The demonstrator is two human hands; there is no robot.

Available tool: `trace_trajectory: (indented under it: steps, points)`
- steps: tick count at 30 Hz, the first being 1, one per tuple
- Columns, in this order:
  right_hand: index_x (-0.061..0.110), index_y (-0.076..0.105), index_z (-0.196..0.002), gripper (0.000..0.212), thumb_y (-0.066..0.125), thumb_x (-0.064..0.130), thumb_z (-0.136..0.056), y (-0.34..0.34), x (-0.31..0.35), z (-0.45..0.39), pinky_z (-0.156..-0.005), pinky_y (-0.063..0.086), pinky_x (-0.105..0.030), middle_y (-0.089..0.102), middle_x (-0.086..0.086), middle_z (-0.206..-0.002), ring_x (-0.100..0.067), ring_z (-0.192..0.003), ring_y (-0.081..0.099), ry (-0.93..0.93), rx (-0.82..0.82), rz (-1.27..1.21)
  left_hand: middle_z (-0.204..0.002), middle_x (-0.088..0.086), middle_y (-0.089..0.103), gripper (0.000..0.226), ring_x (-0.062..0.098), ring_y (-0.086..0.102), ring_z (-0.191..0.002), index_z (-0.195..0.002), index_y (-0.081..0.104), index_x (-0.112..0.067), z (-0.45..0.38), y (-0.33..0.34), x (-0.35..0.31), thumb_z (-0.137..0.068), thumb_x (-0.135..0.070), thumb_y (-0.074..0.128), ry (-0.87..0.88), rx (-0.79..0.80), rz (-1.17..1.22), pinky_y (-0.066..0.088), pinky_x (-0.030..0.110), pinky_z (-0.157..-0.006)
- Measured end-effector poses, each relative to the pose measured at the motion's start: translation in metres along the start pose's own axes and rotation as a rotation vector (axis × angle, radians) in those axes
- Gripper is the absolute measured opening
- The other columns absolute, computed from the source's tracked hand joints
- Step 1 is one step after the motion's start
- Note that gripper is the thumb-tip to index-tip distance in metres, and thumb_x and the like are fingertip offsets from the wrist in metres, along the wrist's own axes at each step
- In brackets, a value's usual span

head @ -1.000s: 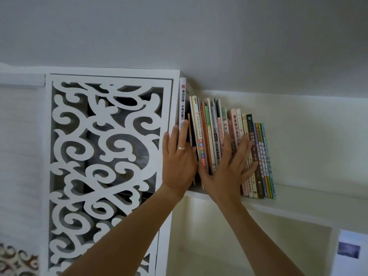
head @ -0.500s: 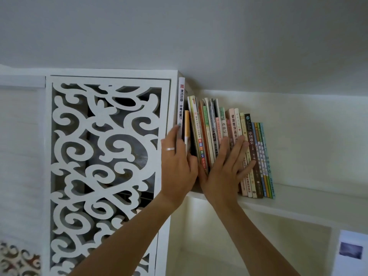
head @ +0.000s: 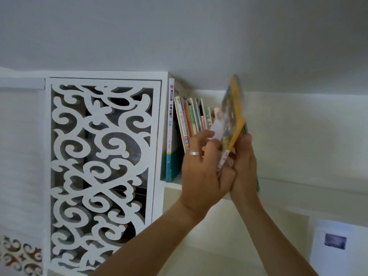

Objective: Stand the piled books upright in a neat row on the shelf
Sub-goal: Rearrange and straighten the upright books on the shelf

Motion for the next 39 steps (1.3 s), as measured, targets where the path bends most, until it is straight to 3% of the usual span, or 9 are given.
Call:
trace_trajectory:
  steps: [3, 10, 16, 18, 21, 25, 30, 34, 39]
  points:
    - [0.011, 0.055, -0.144, 0.076, 0.031, 0.069, -0.101, -0.020, 0.030, 0.004, -0.104, 0.051, -0.047, 0.067, -0.011, -0.131, -0.028, -0.124, 0.063, -0.143, 0.068, 0.047, -0.128, 0.014, 0.056, 0.025, 0.025, 0.062, -0.104, -0.116, 0.056, -0.008, 0.000, 0.030, -0.016, -0.100, -0.024, 0.047, -0.042, 0.057, 0.093, 0.058, 0.040, -0.081]
    - [0.013, 0.035, -0.158, 0.059, 0.031, 0.042, -0.107, -0.089, 0.037, -0.005, -0.109, 0.046, -0.048, 0.052, -0.006, -0.142, -0.024, -0.132, 0.053, -0.323, 0.009, 0.402, -0.136, 0.010, 0.049, 0.034, 0.005, 0.052, -0.114, -0.139, 0.044, -0.006, 0.002, 0.098, -0.046, -0.108, -0.021, 0.042, -0.072, 0.243, 0.290, 0.047, 0.025, -0.104]
    - [0.053, 0.037, -0.149, 0.046, 0.024, 0.060, -0.106, -0.132, -0.021, -0.023, -0.109, 0.038, -0.025, 0.055, 0.019, -0.136, -0.009, -0.135, 0.049, 0.090, 0.032, 0.592, -0.146, 0.015, 0.052, 0.043, 0.021, 0.053, -0.129, -0.151, 0.040, -0.007, 0.026, 0.163, -0.025, -0.112, -0.025, 0.039, -0.132, 0.523, 0.231, 0.038, 0.013, -0.112]
    - [0.069, 0.041, -0.128, 0.030, 0.024, 0.062, -0.103, -0.136, -0.051, -0.022, -0.091, 0.045, -0.016, 0.059, 0.033, -0.116, -0.002, -0.117, 0.061, 0.284, 0.114, 0.534, -0.151, 0.017, 0.047, 0.041, 0.029, 0.048, -0.137, -0.143, 0.053, -0.008, 0.041, 0.171, -0.004, -0.109, -0.029, 0.044, -0.088, 0.465, -0.060, 0.045, 0.038, -0.115]
    - [0.068, 0.038, -0.118, 0.030, 0.018, 0.070, -0.096, -0.127, -0.069, -0.015, -0.083, 0.047, -0.024, 0.059, 0.027, -0.109, -0.004, -0.108, 0.061, 0.399, 0.230, 0.561, -0.145, 0.011, 0.047, 0.031, 0.028, 0.041, -0.135, -0.127, 0.066, -0.020, 0.048, 0.157, 0.023, -0.105, -0.040, 0.056, -0.135, 0.260, -0.418, 0.045, 0.045, -0.108]
    - [0.051, 0.041, -0.129, 0.048, 0.016, 0.075, -0.096, -0.115, -0.079, -0.018, -0.094, 0.053, -0.038, 0.063, 0.012, -0.118, -0.013, -0.106, 0.063, 0.418, 0.308, 0.587, -0.143, 0.015, 0.054, 0.034, 0.030, 0.046, -0.136, -0.132, 0.065, -0.013, 0.048, 0.148, 0.023, -0.106, -0.034, 0.055, -0.050, 0.190, -0.393, 0.043, 0.044, -0.115]
    - [0.037, 0.021, -0.152, 0.068, 0.016, 0.075, -0.096, -0.092, -0.100, -0.026, -0.080, 0.050, -0.023, 0.061, 0.004, -0.134, -0.014, -0.105, 0.065, 0.367, 0.396, 0.673, -0.131, 0.016, 0.063, 0.026, 0.028, 0.060, -0.121, -0.121, 0.062, -0.006, 0.048, 0.111, 0.036, -0.105, -0.021, 0.049, -0.046, 0.078, -0.275, 0.051, 0.042, -0.110]
    - [0.043, 0.009, -0.148, 0.057, 0.020, 0.071, -0.100, -0.090, -0.119, -0.034, -0.085, 0.058, -0.028, 0.060, 0.001, -0.138, -0.016, -0.110, 0.068, 0.378, 0.424, 0.681, -0.134, 0.013, 0.059, 0.043, 0.027, 0.053, -0.127, -0.123, 0.064, -0.008, 0.041, 0.079, 0.065, -0.109, -0.039, 0.037, -0.137, 0.038, -0.445, 0.046, 0.045, -0.112]
    - [0.046, 0.014, -0.141, 0.053, 0.020, 0.074, -0.097, -0.096, -0.121, -0.032, -0.084, 0.063, -0.040, 0.061, -0.006, -0.133, -0.018, -0.104, 0.071, 0.353, 0.345, 0.763, -0.150, 0.013, 0.048, 0.041, 0.031, 0.044, -0.142, -0.137, 0.058, -0.013, 0.041, 0.058, 0.096, -0.102, -0.034, 0.057, -0.068, 0.107, -0.572, 0.034, 0.050, -0.119]
Point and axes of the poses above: each hand's wrist, its own z-axis away from the middle knuckle, its own y-axis out of the palm, x = y × z, the point moved 9 cm from there along -z, towards the middle knuckle
